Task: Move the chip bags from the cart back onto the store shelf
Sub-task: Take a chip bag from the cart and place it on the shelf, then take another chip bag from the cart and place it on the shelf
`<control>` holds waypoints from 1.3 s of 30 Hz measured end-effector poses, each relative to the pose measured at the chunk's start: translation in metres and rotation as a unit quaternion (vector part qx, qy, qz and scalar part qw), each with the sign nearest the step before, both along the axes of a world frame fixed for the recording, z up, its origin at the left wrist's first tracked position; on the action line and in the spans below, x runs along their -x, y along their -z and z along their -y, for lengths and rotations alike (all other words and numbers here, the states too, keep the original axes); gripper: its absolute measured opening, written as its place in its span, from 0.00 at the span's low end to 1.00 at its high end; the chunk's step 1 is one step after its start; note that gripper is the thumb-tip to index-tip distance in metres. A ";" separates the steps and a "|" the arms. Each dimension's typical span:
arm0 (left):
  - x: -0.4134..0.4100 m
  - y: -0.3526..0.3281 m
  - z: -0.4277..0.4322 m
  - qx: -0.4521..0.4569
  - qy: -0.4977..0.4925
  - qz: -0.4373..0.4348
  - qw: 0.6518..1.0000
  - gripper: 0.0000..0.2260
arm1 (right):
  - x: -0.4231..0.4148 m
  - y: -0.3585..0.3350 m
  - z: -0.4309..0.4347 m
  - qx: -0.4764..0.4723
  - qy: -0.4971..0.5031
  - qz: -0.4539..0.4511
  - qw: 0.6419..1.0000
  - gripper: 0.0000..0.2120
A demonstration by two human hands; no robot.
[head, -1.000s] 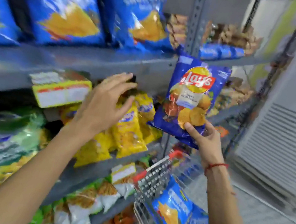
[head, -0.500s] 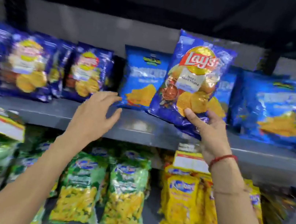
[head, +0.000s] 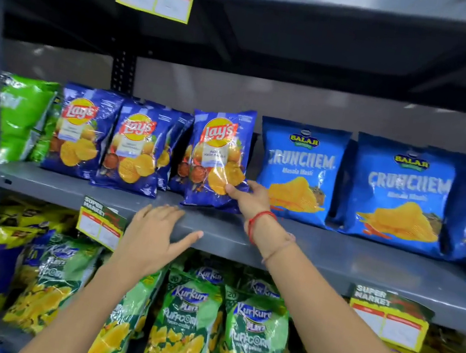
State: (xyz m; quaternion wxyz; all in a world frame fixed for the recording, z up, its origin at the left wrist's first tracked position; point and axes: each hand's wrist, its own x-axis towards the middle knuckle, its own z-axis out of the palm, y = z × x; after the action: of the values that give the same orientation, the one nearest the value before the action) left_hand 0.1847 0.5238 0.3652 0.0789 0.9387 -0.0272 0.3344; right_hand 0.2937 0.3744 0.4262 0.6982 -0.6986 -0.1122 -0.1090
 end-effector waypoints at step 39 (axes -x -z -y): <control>0.045 0.205 0.383 0.143 0.557 -0.086 0.814 0.11 | 0.270 0.263 0.381 0.163 0.457 -0.083 0.870 0.05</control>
State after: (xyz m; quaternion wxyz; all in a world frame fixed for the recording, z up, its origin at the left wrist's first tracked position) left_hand 0.1400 0.1412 0.1599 0.3867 0.7662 -0.4904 0.1516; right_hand 0.0238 -0.0062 0.1631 0.4532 -0.7823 0.2616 -0.3379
